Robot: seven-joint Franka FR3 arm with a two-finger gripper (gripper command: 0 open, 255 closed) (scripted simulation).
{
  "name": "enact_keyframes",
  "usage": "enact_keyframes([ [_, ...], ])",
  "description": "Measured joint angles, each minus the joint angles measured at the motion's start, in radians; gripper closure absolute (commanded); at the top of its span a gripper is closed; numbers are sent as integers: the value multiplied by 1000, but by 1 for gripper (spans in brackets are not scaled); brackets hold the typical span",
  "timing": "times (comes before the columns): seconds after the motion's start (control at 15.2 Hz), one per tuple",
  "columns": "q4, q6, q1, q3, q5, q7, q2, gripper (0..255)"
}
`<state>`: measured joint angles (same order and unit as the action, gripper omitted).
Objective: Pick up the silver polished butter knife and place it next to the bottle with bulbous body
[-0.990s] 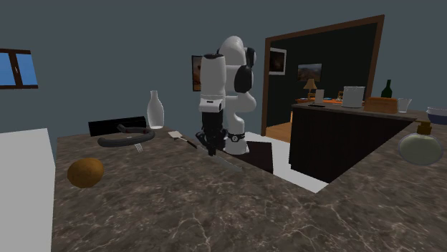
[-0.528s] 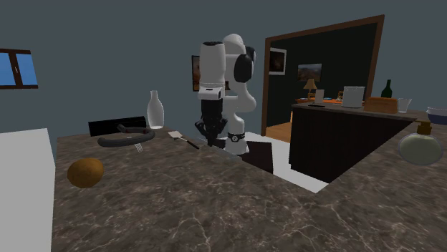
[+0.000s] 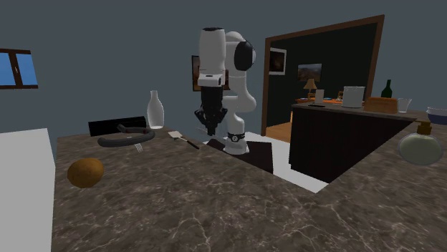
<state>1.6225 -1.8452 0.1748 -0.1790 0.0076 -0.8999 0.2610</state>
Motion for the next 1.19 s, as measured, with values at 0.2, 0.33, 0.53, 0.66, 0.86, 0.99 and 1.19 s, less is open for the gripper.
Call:
enact_keyframes([
  [0.2, -31, 37, -1, -1, -1, -2, -7, 255],
  [0.33, -56, 63, -2, -2, -1, -4, -8, 255],
  [0.53, -98, 106, -2, -2, -1, -3, -8, 255],
  [0.66, -125, 133, -2, -2, -1, -3, -8, 255],
  [0.86, -169, 173, -3, -2, -1, -4, -4, 255],
  [0.99, -195, 197, -4, -3, 0, -5, -2, 255],
  [1.19, -249, 244, -5, -3, 1, -5, 5, 255],
])
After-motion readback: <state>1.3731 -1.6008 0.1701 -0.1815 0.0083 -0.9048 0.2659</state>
